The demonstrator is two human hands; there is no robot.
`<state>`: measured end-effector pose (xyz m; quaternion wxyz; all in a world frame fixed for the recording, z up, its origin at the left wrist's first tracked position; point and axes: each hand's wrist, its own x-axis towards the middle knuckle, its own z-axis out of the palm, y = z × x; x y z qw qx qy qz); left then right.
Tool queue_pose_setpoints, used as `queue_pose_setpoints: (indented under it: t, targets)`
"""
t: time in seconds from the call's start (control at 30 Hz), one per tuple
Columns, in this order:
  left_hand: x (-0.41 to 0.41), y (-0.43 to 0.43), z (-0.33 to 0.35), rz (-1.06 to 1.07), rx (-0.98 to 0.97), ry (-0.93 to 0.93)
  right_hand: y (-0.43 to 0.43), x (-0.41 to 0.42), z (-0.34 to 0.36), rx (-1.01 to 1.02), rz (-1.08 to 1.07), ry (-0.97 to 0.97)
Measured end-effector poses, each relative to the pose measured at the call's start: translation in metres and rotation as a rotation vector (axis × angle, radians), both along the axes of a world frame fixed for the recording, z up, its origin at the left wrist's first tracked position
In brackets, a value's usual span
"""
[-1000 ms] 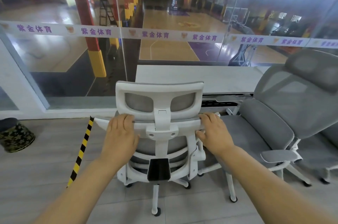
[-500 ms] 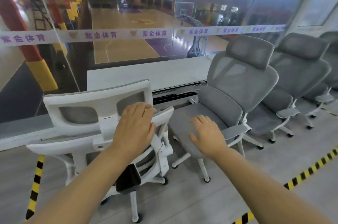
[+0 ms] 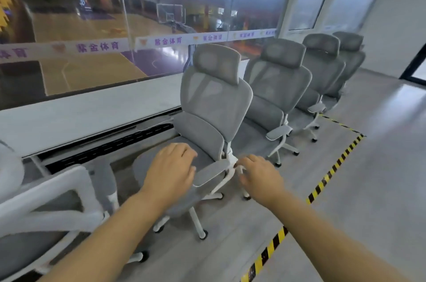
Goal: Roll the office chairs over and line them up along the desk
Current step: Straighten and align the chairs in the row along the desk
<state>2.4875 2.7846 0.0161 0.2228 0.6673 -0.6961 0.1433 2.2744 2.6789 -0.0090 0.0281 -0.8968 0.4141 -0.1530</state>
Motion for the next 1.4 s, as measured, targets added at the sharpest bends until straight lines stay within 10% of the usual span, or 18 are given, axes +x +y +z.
queue_pose_setpoints:
  t: [1.0, 1.4]
  targets:
    - [-0.097, -0.457, -0.011, 0.034, 0.136, 0.12, -0.416, -0.076, 0.016, 0.032, -0.006, 0.022]
    - [-0.11, -0.563, -0.018, 0.378, 0.315, 0.144, -0.548, -0.069, 0.007, -0.018, 0.255, -0.03]
